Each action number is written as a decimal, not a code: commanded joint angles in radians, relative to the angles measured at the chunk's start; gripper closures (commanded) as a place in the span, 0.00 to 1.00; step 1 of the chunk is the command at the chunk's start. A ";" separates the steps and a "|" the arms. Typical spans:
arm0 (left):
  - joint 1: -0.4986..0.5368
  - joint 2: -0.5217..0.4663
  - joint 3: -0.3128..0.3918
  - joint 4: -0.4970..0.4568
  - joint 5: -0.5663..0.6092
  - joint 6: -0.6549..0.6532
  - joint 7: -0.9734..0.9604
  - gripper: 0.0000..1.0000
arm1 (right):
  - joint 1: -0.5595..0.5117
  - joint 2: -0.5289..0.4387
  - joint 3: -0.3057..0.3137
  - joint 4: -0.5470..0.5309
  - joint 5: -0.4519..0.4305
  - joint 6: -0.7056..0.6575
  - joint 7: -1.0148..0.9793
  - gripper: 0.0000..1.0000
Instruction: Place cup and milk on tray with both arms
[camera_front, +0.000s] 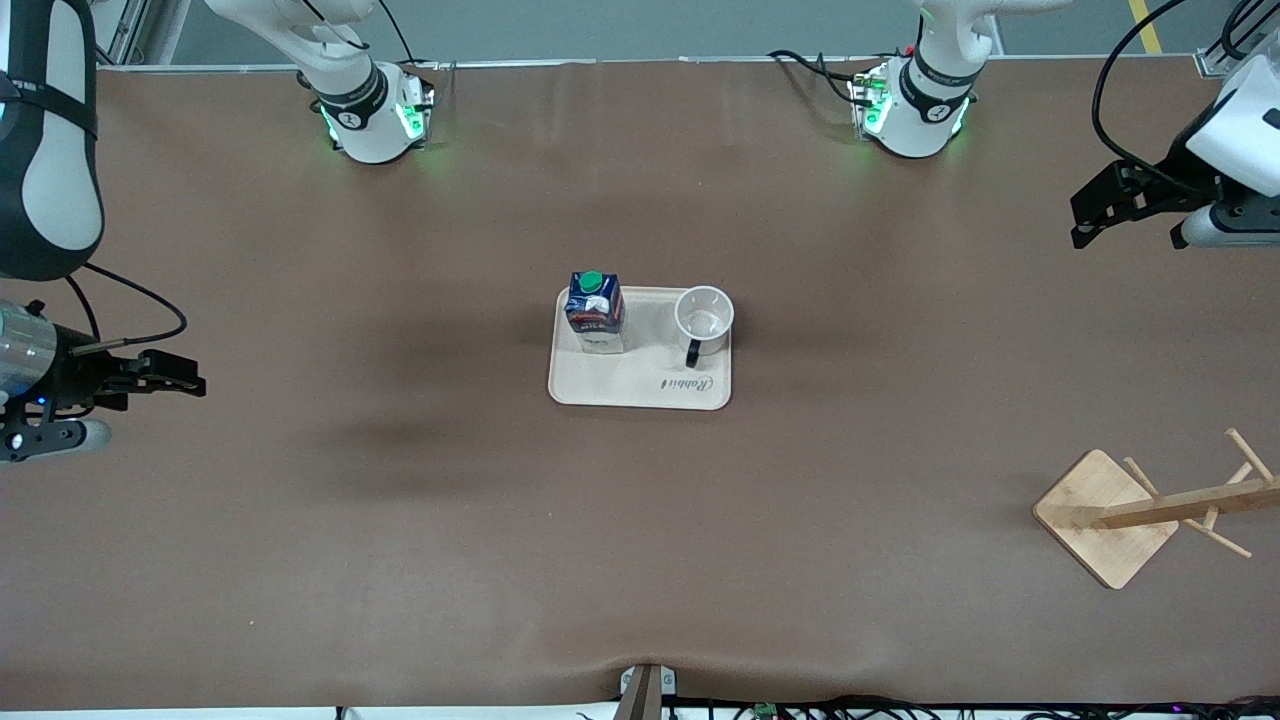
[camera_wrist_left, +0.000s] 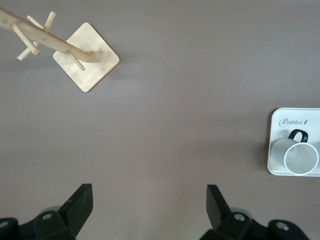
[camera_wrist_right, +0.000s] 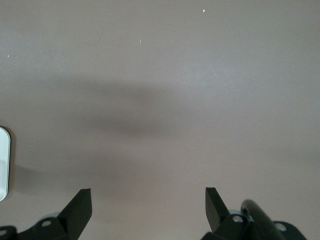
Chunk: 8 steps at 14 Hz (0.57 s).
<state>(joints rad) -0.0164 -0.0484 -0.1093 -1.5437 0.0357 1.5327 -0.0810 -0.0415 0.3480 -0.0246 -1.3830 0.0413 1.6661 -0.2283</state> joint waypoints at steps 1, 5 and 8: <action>0.006 -0.025 -0.009 -0.015 -0.017 -0.003 -0.006 0.00 | -0.015 -0.021 0.020 -0.005 -0.023 0.004 -0.006 0.00; 0.004 -0.022 -0.018 -0.021 -0.019 0.001 -0.008 0.00 | -0.030 -0.098 0.020 -0.010 -0.046 0.001 0.004 0.00; 0.006 -0.025 -0.035 -0.021 -0.019 -0.002 -0.008 0.00 | -0.031 -0.249 0.018 -0.141 -0.047 0.018 0.010 0.00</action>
<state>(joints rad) -0.0165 -0.0504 -0.1279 -1.5482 0.0339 1.5328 -0.0811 -0.0559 0.2328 -0.0221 -1.3919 0.0051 1.6667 -0.2279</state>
